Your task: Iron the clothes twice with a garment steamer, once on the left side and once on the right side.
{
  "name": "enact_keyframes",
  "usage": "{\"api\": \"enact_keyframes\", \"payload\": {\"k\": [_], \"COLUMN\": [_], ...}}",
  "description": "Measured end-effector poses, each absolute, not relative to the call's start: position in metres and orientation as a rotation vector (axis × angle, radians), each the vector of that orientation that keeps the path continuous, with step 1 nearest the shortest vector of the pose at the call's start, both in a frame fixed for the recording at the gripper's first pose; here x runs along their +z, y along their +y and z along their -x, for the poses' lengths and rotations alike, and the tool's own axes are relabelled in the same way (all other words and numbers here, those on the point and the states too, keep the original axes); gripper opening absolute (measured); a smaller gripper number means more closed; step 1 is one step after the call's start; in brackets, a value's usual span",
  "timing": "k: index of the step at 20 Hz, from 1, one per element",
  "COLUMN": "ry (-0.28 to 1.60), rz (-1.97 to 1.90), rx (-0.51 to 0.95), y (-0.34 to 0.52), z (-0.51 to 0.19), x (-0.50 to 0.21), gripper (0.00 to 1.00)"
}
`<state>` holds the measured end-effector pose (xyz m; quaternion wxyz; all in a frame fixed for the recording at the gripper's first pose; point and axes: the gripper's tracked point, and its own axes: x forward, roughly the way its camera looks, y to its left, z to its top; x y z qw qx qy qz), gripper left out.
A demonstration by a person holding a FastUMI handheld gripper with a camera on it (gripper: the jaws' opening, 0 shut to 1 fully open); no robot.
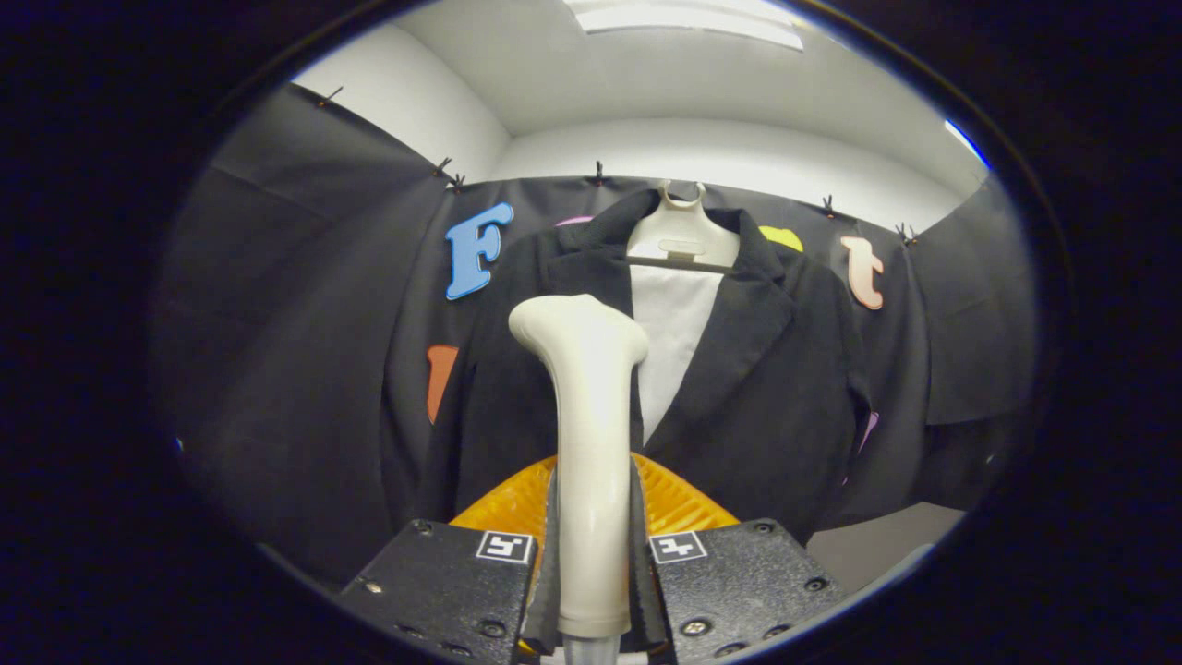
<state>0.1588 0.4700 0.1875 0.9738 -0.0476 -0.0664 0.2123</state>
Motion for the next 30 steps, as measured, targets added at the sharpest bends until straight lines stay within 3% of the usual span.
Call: {"api": "enact_keyframes", "payload": {"k": [17,30], "ry": [0.008,0.219], "rz": [0.200,0.311], "rx": [0.449,0.465], "y": [0.457,0.443], "z": [-0.120,-0.093], "x": [0.082,-0.041], "gripper": [0.33,0.33]}}
